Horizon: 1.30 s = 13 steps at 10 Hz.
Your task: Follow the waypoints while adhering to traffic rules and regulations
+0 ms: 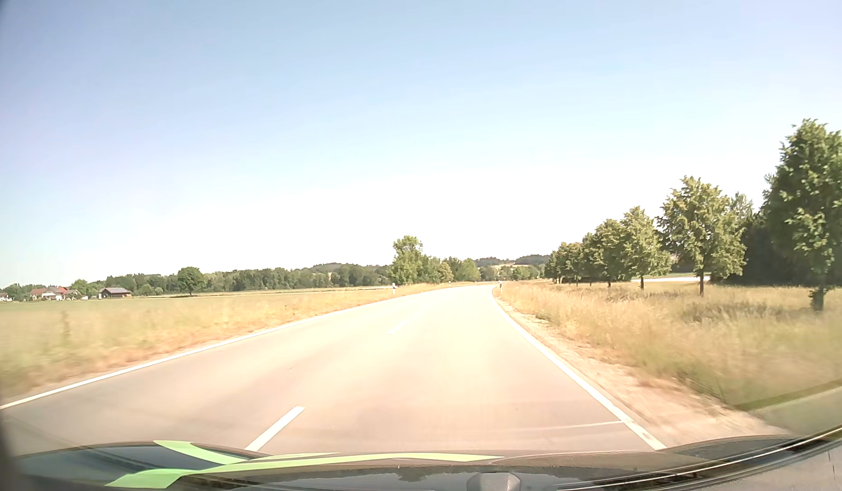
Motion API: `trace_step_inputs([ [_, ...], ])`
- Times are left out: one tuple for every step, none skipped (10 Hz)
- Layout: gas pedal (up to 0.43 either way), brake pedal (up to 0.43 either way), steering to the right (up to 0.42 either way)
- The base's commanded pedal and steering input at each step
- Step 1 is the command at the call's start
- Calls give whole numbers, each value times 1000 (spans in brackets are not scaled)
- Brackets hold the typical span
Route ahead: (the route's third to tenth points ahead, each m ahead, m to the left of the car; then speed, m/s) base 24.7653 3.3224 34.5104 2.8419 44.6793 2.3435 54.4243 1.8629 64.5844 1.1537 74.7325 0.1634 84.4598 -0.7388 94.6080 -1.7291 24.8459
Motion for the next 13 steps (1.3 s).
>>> trace_step_inputs([
  [287, 0, 7],
  [248, 0, 6],
  [240, 0, 6],
  [240, 0, 6],
  [240, 0, 6],
  [260, 0, 6],
  [287, 0, 6],
  [287, 0, 6],
  [287, 0, 6],
  [287, 0, 5],
  [280, 0, 5],
  [268, 0, 5],
  [248, 0, 6],
])
